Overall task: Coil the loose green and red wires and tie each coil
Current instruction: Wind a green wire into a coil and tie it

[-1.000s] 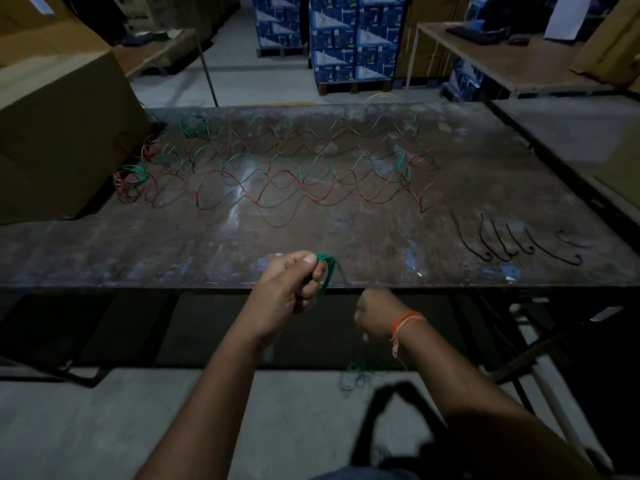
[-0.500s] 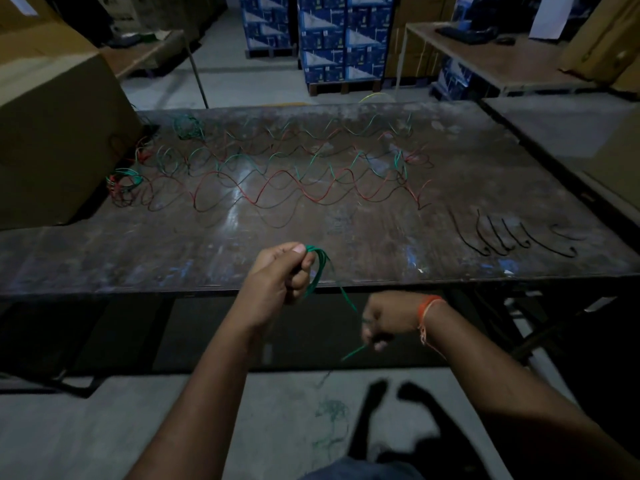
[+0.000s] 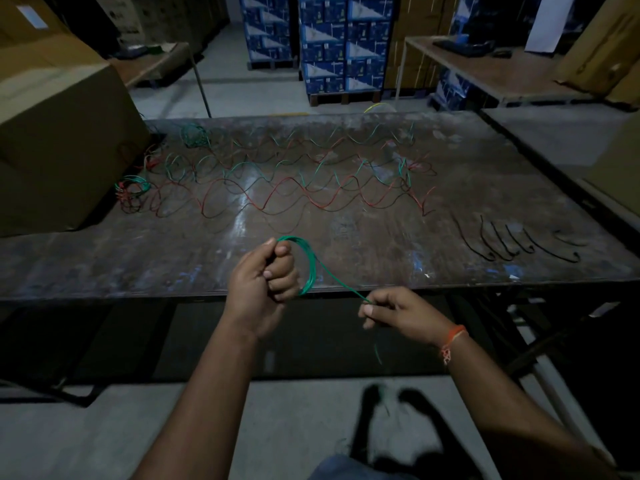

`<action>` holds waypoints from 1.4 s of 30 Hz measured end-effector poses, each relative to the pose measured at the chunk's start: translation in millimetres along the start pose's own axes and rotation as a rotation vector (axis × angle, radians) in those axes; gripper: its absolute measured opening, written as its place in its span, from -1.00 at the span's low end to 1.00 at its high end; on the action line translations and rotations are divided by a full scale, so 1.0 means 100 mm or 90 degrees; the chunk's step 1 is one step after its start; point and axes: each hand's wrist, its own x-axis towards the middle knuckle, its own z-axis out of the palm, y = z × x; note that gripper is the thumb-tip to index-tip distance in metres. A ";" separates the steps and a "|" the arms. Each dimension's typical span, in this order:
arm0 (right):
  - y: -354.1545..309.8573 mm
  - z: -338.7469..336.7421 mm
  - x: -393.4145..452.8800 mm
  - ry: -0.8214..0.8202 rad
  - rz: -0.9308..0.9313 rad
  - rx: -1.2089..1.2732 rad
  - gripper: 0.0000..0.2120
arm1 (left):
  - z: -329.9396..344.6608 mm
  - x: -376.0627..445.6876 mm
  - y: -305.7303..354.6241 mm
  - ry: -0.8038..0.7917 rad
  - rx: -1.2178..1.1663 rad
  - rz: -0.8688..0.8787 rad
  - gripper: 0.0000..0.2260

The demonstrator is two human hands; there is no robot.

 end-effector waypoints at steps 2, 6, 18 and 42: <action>0.07 -0.07 -0.12 0.047 -0.016 0.125 -0.91 | -0.09 0.02 0.01 0.019 -0.038 -0.005 -0.80; 0.09 -0.24 -0.23 0.179 -0.071 0.328 -0.76 | -0.17 0.09 -0.03 0.060 0.017 -0.036 -0.85; -0.23 -0.44 -0.04 0.118 -0.256 -0.267 -0.90 | 0.14 0.65 -0.14 0.108 -0.039 0.068 -0.75; -0.62 -1.67 0.19 0.263 -0.416 -0.267 -0.87 | 0.93 1.34 -1.09 -0.054 0.359 0.062 -0.74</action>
